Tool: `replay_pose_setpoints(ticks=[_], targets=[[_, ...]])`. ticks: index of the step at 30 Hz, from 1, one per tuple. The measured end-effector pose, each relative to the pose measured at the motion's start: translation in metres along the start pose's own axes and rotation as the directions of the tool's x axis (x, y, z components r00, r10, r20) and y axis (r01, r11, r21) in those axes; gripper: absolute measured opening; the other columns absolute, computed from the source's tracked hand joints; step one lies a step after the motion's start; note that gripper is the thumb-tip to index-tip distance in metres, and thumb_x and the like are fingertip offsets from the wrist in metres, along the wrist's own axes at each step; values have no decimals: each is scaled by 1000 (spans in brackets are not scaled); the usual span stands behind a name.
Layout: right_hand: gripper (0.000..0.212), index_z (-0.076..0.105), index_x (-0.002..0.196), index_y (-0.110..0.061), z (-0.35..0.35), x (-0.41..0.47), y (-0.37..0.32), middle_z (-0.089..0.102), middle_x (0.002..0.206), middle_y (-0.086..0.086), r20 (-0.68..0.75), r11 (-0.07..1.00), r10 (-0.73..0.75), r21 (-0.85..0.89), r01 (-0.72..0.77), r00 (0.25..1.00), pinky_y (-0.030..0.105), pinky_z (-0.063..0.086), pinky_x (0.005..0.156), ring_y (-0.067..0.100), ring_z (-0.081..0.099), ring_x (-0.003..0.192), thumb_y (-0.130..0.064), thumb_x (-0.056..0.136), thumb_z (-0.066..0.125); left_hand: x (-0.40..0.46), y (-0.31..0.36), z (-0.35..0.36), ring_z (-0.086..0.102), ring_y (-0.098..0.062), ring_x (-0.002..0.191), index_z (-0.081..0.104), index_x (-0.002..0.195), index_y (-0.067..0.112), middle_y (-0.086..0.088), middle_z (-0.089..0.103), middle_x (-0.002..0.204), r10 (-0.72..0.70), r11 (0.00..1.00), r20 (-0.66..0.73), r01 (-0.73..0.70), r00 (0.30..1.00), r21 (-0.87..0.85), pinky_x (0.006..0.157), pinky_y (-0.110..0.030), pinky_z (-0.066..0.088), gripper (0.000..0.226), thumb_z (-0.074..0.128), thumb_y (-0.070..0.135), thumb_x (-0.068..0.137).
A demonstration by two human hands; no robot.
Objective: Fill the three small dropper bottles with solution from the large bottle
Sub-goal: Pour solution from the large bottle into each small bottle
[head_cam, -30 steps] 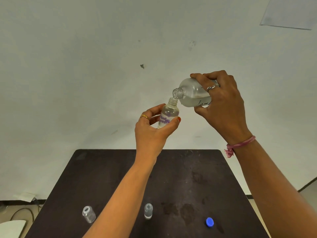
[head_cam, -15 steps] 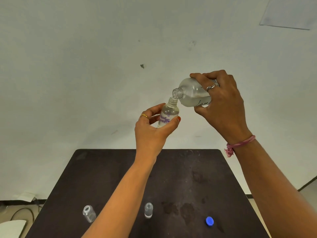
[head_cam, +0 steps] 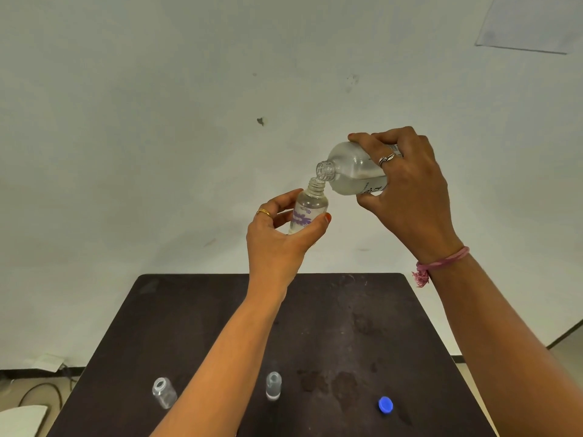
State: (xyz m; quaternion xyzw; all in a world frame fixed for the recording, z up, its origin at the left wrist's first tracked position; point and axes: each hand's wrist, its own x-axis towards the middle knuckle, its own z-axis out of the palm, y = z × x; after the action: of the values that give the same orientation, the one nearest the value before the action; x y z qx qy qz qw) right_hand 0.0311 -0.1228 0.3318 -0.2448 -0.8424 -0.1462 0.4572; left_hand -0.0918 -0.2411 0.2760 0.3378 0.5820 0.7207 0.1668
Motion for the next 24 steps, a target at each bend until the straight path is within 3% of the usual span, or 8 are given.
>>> replay_pose_setpoints(ticks=[10,16,24], targets=[[73,57,129,-20,-1,1,-1,57,115,13,8,1000,-6,-5,6,1000,37,51,74,31,52,103,-10,62,84,0,1,0,58,4,93,58,112,33,23,59,103,-4,1000,-7,4,1000,19,60,2,42,47,81,30,71],[71,57,128,-22,0,1,-1,56,113,11,-10,1000,-4,6,4,1000,33,48,72,21,43,102,-8,63,81,0,0,-1,59,1,96,61,115,29,15,63,109,-5,1000,-11,5,1000,9,60,2,42,49,82,29,70],[73,57,129,-21,0,1,-1,57,114,12,-3,1000,-17,-7,17,1000,36,50,74,29,51,102,-9,62,83,1,-1,-2,60,-3,99,61,117,29,13,64,113,-5,1000,-12,5,1000,16,62,0,44,51,82,31,70]])
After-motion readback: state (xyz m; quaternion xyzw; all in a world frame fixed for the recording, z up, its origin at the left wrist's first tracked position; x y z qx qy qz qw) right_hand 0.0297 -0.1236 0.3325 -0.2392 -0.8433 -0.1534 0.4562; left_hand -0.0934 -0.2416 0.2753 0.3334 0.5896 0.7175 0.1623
